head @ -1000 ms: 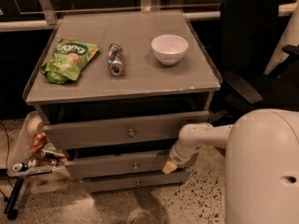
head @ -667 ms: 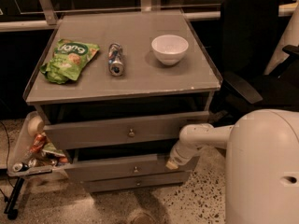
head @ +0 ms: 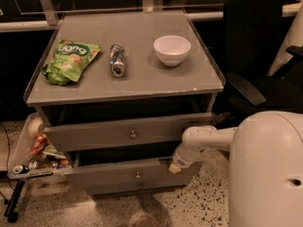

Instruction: Open middle drawer

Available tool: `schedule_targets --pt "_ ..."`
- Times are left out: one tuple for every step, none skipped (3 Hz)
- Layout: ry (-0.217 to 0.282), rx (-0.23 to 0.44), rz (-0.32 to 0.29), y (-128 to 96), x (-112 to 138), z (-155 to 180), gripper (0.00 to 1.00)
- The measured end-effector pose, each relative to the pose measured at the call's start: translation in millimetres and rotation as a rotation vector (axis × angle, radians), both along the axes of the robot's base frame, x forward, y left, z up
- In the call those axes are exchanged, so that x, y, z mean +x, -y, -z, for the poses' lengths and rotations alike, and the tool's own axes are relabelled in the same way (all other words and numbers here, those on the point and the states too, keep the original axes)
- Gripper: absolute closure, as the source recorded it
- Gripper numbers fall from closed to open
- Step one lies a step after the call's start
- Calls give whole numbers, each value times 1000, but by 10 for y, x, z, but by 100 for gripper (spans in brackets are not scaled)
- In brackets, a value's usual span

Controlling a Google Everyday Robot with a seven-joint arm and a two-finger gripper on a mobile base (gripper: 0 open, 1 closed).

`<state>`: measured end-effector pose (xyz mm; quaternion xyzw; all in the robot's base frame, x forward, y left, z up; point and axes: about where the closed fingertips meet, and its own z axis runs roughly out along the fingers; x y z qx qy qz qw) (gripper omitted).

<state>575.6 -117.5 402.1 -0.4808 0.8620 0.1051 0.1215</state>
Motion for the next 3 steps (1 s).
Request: schedule_targets --pt "0 0 0 0 0 -31 100" --pt "-6 0 26 44 -90 -69 100" --pt "-7 0 28 49 -101 -82 100"
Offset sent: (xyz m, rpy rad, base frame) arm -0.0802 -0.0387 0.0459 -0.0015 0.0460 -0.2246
